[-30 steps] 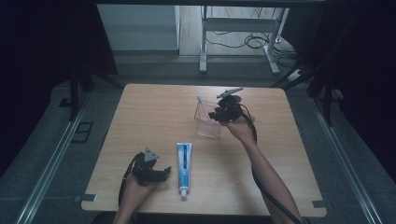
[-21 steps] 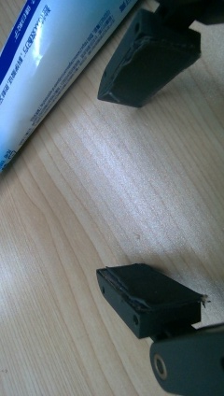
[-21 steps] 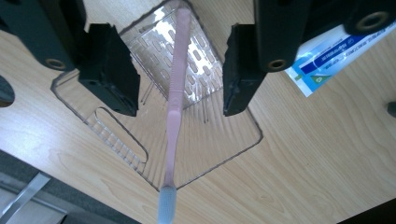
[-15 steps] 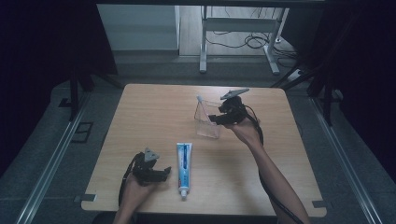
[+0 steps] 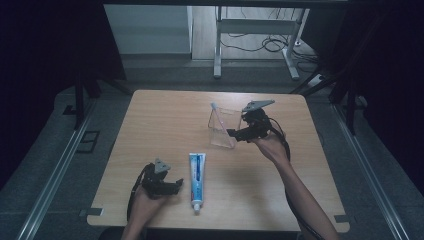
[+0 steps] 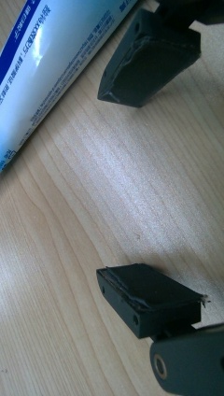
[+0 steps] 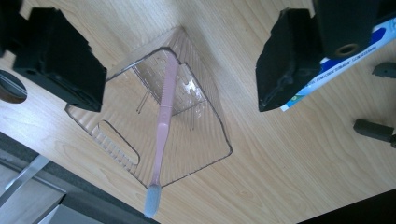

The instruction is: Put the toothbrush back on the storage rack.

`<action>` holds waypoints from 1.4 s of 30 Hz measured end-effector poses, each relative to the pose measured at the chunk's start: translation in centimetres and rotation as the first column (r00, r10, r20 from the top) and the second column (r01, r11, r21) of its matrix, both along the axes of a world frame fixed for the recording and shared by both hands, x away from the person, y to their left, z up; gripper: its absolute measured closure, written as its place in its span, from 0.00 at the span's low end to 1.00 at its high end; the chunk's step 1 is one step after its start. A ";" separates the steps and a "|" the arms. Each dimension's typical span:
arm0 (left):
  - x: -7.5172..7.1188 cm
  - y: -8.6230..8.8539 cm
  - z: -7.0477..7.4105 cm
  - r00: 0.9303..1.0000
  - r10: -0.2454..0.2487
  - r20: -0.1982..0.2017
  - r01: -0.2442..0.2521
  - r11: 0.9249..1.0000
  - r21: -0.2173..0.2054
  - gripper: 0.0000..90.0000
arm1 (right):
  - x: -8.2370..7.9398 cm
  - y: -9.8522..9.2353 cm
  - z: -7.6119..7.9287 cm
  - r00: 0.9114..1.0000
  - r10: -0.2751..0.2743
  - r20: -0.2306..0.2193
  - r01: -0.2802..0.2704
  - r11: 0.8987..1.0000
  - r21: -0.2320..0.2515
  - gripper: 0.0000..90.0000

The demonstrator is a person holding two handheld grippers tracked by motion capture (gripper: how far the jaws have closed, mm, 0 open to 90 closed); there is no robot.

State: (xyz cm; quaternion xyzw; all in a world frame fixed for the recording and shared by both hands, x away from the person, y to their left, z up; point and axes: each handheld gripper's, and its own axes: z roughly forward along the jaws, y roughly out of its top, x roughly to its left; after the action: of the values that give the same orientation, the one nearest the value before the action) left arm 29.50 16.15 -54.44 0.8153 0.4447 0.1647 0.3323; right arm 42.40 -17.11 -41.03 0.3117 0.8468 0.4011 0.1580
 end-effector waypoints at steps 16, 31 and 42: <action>0.0 0.0 0.0 1.000 -0.002 0.001 0.002 1.000 0.002 0.15 | -2.3 -1.0 -0.7 0.999 0.036 -0.013 -0.037 0.997 -0.074 0.05; 0.0 0.0 0.0 1.000 -0.001 0.002 0.001 1.000 0.001 0.15 | -4.3 -2.5 -2.7 0.998 0.047 -0.049 -0.050 0.997 -0.052 0.00; 0.0 0.0 0.0 1.000 0.000 0.001 0.000 1.000 -0.001 0.15 | -5.8 -4.0 -4.0 0.997 0.019 -0.069 -0.022 0.999 -0.047 0.00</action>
State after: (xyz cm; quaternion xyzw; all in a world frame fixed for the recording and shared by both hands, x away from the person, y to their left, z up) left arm 29.50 16.15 -54.46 0.8149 0.4447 0.1650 0.3331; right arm 36.56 -21.15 -45.02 0.3128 0.8641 0.3717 0.1321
